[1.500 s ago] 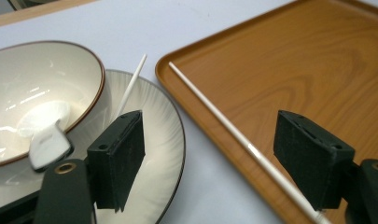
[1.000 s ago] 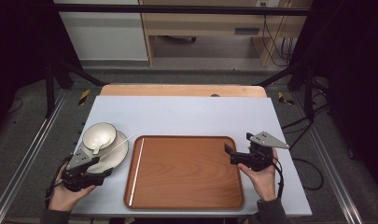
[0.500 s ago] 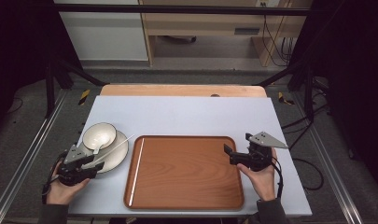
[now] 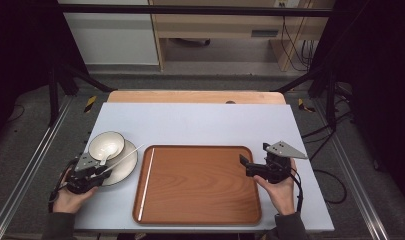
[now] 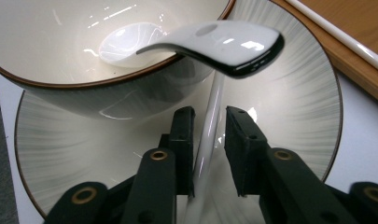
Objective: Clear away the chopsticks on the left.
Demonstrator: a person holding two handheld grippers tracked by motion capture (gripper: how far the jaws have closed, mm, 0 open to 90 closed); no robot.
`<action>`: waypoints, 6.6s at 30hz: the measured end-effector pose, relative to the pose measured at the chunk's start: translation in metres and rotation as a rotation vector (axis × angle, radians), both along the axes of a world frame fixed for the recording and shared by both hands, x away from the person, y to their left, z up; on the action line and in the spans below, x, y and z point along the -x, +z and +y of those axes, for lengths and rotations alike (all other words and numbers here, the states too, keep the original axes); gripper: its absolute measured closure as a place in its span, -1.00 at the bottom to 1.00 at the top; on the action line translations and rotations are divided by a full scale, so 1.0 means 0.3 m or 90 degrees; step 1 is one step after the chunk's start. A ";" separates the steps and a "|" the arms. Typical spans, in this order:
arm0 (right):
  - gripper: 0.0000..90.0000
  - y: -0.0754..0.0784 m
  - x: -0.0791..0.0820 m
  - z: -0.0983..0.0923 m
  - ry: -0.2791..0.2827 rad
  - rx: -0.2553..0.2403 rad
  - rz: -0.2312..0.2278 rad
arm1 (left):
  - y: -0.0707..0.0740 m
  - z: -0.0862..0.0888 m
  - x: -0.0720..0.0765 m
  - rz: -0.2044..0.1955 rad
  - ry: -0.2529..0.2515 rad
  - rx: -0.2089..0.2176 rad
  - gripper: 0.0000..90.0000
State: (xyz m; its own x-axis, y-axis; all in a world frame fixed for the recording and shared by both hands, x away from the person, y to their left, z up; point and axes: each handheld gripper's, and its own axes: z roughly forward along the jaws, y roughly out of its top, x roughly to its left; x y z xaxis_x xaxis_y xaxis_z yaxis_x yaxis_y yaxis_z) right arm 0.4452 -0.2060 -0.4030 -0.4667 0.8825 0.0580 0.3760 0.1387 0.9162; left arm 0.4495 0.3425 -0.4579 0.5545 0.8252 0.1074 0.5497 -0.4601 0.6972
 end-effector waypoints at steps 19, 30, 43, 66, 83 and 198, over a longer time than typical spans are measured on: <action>-0.82 -0.001 -0.003 0.009 0.002 0.008 0.002 | 0.036 -0.022 0.036 0.007 -0.008 0.037 0.86; -0.82 -0.002 -0.002 0.007 0.001 0.009 0.003 | 0.060 -0.077 0.062 0.007 -0.010 0.050 0.86; -0.82 -0.002 -0.002 0.002 0.001 0.007 0.001 | 0.094 -0.152 0.097 -0.018 -0.012 0.067 0.86; -0.83 0.000 -0.001 0.001 -0.002 0.003 0.000 | 0.140 -0.331 0.159 -0.069 0.014 0.105 0.87; -0.83 0.008 0.004 -0.001 -0.004 -0.006 -0.004 | 0.184 -0.426 0.136 -0.071 0.082 0.130 0.86; -0.83 0.001 -0.002 -0.004 -0.006 -0.009 0.001 | 0.085 -0.491 0.126 -0.049 0.039 0.188 0.26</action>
State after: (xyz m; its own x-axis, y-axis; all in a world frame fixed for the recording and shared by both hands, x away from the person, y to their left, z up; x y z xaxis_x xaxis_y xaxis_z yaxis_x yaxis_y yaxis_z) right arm 0.4457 -0.2073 -0.4026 -0.4586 0.8858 0.0710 0.3782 0.1223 0.9176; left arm 0.4117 0.1951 -0.4325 0.5017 0.8589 -0.1029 0.5107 -0.1981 0.8366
